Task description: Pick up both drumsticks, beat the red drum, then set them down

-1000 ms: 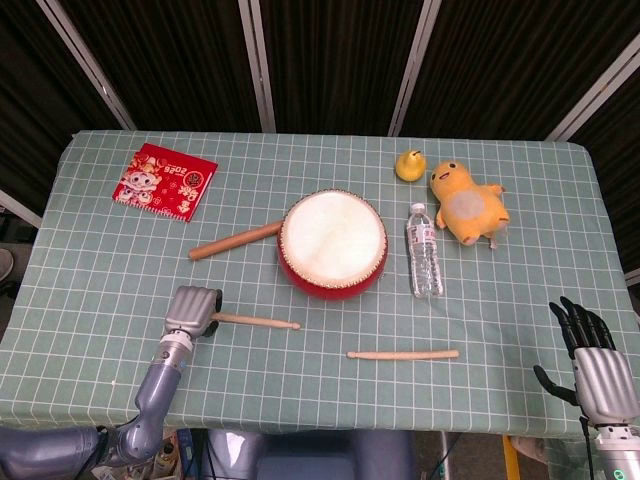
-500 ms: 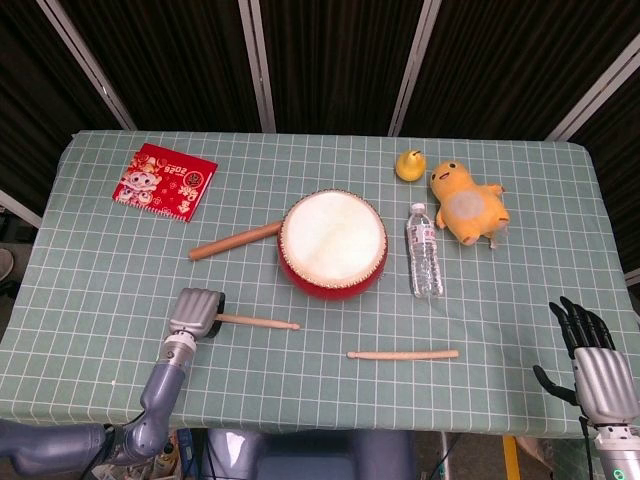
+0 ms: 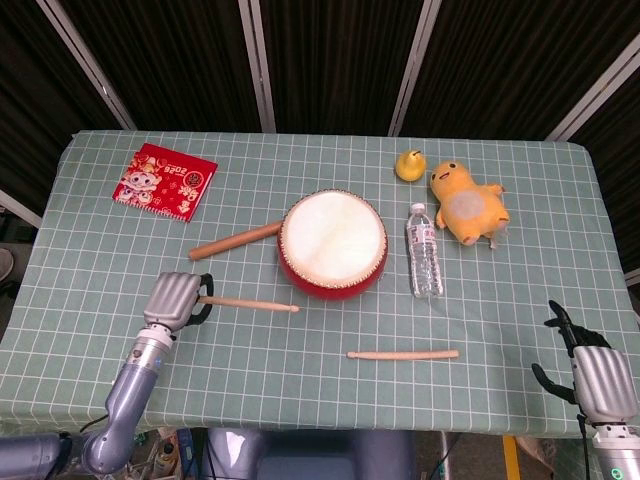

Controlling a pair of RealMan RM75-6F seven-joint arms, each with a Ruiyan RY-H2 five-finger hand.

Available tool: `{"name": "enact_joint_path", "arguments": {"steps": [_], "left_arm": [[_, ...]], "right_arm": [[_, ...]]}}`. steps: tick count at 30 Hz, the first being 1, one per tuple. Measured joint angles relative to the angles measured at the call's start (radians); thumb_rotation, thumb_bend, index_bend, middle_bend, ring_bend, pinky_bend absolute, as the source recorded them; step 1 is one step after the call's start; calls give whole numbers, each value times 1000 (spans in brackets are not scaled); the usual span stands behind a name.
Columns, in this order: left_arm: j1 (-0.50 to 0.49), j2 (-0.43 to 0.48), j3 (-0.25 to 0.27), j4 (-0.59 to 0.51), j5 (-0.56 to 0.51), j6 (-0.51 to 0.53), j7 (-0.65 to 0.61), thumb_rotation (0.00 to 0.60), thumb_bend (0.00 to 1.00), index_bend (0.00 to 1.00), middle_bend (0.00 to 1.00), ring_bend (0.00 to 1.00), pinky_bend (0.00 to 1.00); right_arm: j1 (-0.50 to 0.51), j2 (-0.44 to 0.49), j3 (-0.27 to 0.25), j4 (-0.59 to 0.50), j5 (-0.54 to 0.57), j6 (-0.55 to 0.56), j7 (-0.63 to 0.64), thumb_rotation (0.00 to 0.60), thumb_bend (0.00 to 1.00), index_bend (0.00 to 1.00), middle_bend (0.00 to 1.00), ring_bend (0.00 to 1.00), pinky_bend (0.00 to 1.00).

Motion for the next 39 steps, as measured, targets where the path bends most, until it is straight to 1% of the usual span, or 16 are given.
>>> {"name": "enact_joint_path", "arguments": {"steps": [1,2,4,7,11,13,17,20,25,29,33,39], "left_arm": [[10,32,-2,-30,20,9,-20,600,564,772,1000,1000,1000],[18,56,-3,-51,31,16,-33,600,564,772,1000,1000,1000],[34,107,-6,-93,52,30,-59,600,564,773,1000,1000,1000],[54,169,-8,-137,72,43,-88,600,564,773,1000,1000,1000],[74,232,-6,-170,88,47,-126,600,564,773,1000,1000,1000],[83,254,-4,-180,95,45,-147,600,564,773,1000,1000,1000],[97,285,6,-188,110,41,-180,600,564,774,1000,1000,1000],[107,300,11,-189,117,38,-203,600,564,774,1000,1000,1000],[123,324,18,-189,132,32,-249,600,564,774,1000,1000,1000],[134,339,27,-189,153,25,-282,600,563,774,1000,1000,1000],[140,348,37,-184,172,17,-296,600,563,775,1000,1000,1000],[139,352,39,-174,181,8,-304,600,564,775,1000,1000,1000]], "right_arm": [[2,1,-2,-6,1,-8,-10,600,303,169,890,965,953],[6,2,-4,-14,3,-21,-27,600,303,230,956,997,988],[12,3,-7,-28,8,-39,-58,600,303,315,998,1000,1000],[24,-2,-10,-55,19,-70,-128,600,303,399,1000,1000,1000],[49,-25,-11,-102,58,-130,-266,600,303,456,1000,1000,1000],[62,-44,-9,-119,83,-156,-333,600,303,476,1000,1000,1000],[96,-117,3,-143,151,-205,-475,600,303,508,1000,1000,1000],[119,-176,15,-148,201,-229,-538,600,303,515,1000,1000,1000],[146,-248,29,-132,253,-251,-604,600,303,514,1000,1000,1000],[165,-302,40,-98,295,-261,-649,600,303,515,1000,1000,1000],[180,-345,51,-65,326,-266,-672,600,303,515,1000,1000,1000],[196,-392,54,-10,339,-266,-689,600,302,515,1000,1000,1000]]}}
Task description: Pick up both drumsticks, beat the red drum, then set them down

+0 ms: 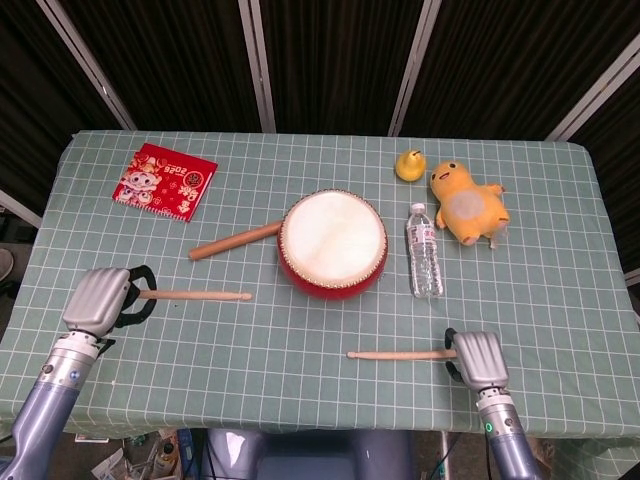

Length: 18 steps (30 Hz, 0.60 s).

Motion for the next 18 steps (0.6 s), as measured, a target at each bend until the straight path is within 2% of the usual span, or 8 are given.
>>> {"name": "enact_joint_path", "arguments": {"steps": [18], "left_arm": [[2,7,2,2,1,-1,-4,600,564,776,1000,1000,1000]], "right_arm": [[37,-82,-4,83,47,-10,-28,600,303,514,1000,1000,1000]]}}
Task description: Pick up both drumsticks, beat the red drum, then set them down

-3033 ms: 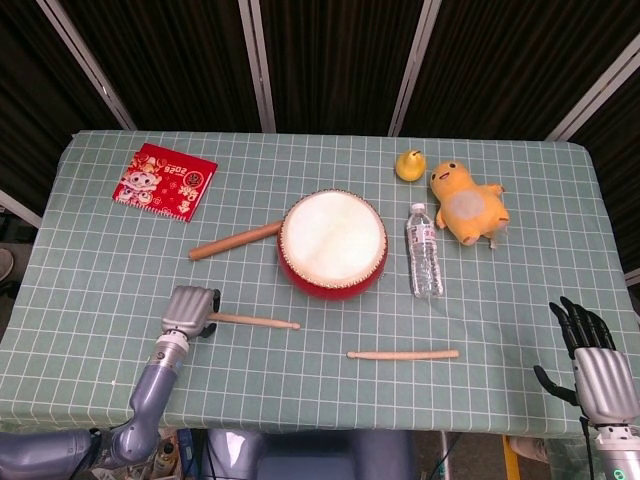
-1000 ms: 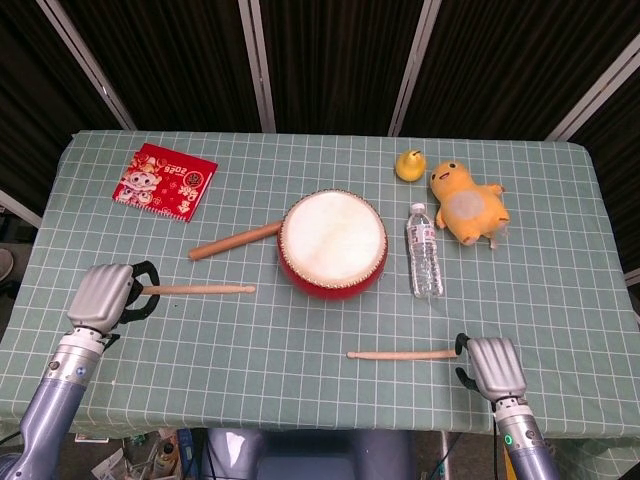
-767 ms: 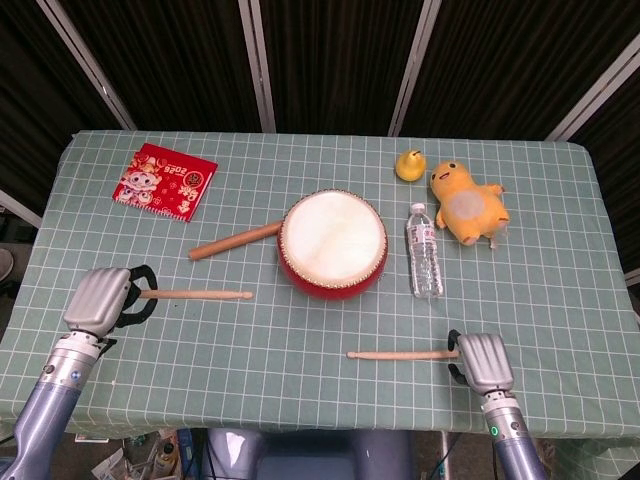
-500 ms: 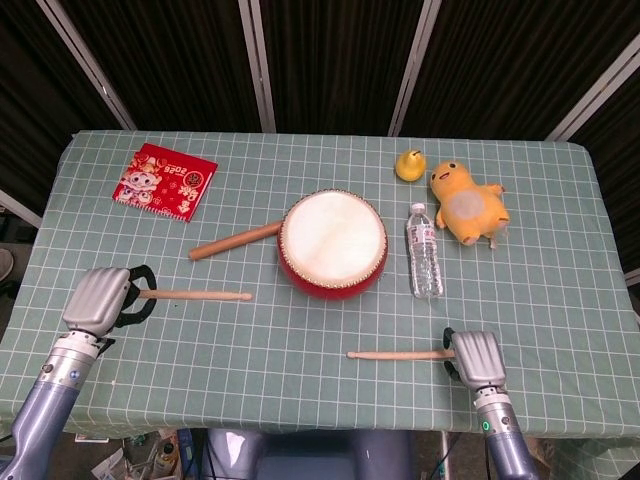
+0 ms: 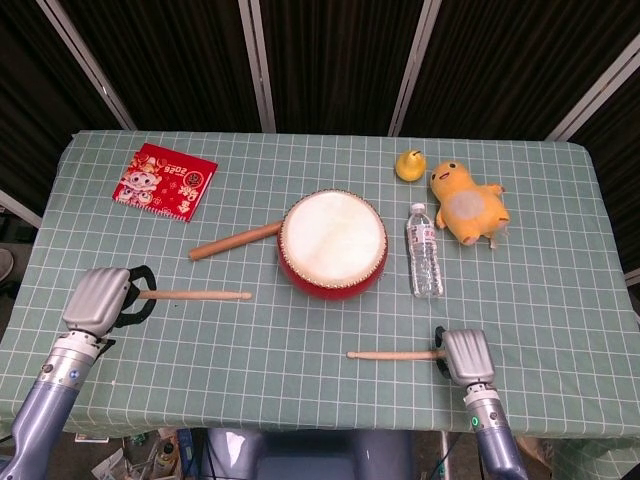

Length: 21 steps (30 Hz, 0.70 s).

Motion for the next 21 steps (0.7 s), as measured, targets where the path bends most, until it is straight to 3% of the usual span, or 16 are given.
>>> {"name": "enact_joint_path", "arguments": {"steps": [7,9,14,21], "left_arm": [[2,8,-2,5,2,-7,-18,600,564,776,1000,1000,1000],[2,7,-1,6,1,-8,-19,600,564,776,1000,1000,1000],[2,8,-1,8,1,-9,-21,600,564,776,1000,1000,1000],[0,11,-4,15,-5,-13,-23,600,566,779,1000,1000,1000]], "right_arm": [[8,-24,-10,27,24,-6,-20,600,305,520,1000,1000,1000],[11,-30,-12,31,25,-4,-24,600,343,568,1000,1000,1000],[17,-41,-14,32,31,0,-30,600,635,881,1000,1000,1000],[19,-16,-19,-4,4,9,-2,600,788,990,1000,1000,1000]]}}
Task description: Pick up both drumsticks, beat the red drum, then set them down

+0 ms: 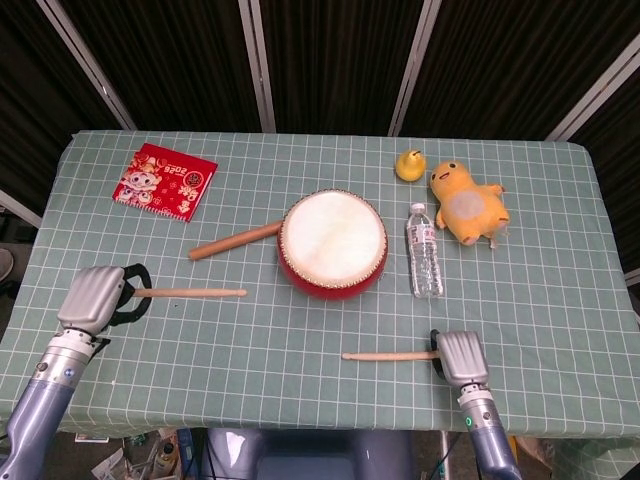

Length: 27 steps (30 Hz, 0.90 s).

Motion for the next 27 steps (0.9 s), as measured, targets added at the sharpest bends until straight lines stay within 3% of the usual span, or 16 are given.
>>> {"name": "enact_joint_path", "arguments": {"steps": [10,18,27], "left_arm": [[-24,-6,-17,-4,-18,-8,31,600,583,790,1000,1000,1000],[-85,-25,-58,-13,-67,-24,101,600,586,792,1000,1000,1000],[-214,-68,-142,15,-204,-65,200,600,595,801,1000,1000,1000]], "right_arm": [[-7,181,42,-223,-24,31,107,600,868,1000,1000,1000,1000],[-10,421,140,-432,118,21,232,600,874,1000,1000,1000,1000],[20,588,232,-508,253,-59,359,600,886,1000,1000,1000,1000]]}}
